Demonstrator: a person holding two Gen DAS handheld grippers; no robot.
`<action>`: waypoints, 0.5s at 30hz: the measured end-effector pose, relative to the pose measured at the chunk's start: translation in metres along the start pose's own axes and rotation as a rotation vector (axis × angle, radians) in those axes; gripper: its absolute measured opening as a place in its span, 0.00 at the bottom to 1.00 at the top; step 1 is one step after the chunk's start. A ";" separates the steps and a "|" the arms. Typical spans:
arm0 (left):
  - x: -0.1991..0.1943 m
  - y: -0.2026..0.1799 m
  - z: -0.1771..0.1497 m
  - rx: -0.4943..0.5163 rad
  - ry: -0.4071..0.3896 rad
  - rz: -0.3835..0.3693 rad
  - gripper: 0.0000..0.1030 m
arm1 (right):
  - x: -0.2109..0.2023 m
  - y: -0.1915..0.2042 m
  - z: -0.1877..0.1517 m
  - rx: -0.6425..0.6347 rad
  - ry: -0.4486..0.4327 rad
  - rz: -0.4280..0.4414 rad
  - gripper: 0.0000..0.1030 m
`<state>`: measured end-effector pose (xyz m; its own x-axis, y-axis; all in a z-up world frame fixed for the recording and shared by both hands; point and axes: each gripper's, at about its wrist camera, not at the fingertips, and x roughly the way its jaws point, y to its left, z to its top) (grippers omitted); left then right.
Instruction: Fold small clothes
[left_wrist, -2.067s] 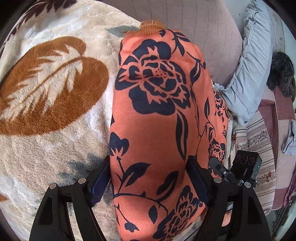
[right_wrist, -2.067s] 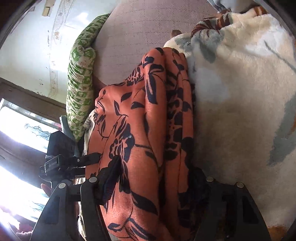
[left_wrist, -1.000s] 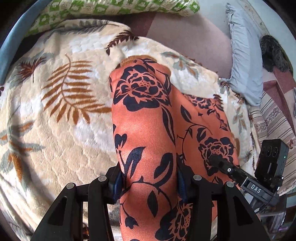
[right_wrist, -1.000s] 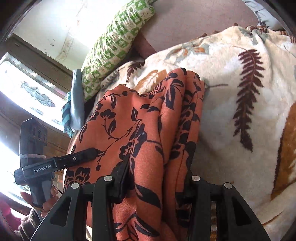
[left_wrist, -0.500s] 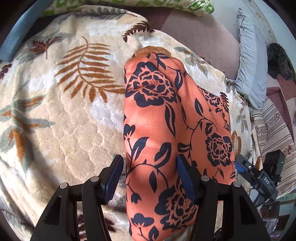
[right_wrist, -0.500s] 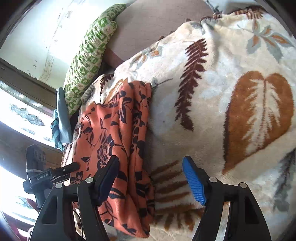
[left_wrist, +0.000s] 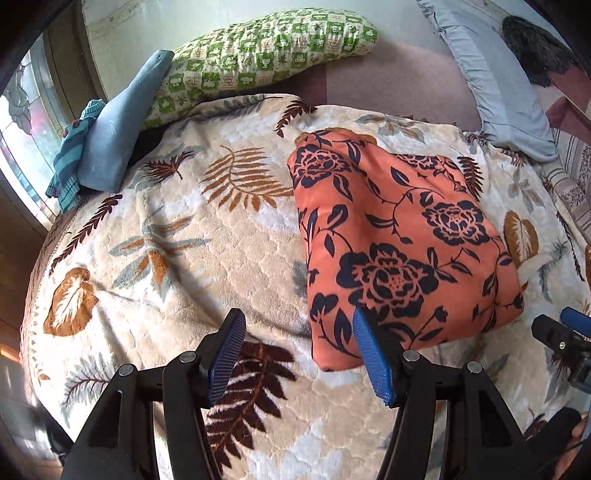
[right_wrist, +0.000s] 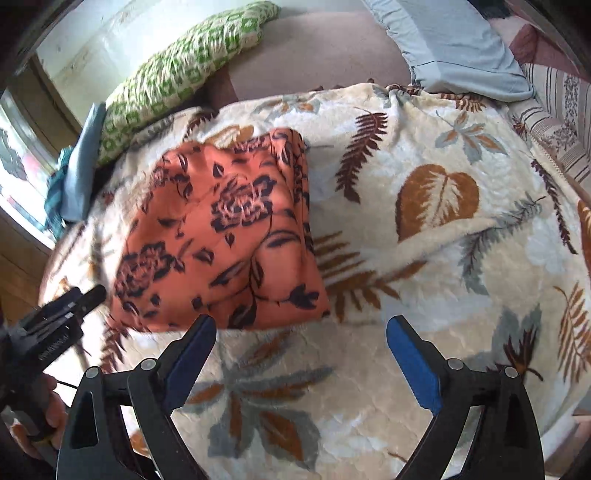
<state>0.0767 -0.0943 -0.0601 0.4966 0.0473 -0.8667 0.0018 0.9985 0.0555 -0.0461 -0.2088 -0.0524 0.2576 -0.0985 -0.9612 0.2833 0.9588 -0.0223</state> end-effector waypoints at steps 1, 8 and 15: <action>-0.002 -0.001 -0.007 0.008 0.009 0.006 0.59 | 0.001 0.006 -0.007 -0.028 -0.001 -0.049 0.91; -0.006 0.007 -0.033 0.032 0.008 0.029 0.59 | -0.016 0.029 -0.034 -0.172 -0.060 -0.126 0.91; -0.022 0.013 -0.045 0.021 -0.039 0.057 0.59 | -0.036 0.030 -0.041 -0.165 -0.118 -0.052 0.91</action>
<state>0.0270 -0.0806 -0.0623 0.5300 0.1029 -0.8417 -0.0096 0.9933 0.1154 -0.0845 -0.1652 -0.0299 0.3555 -0.1697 -0.9192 0.1459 0.9814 -0.1247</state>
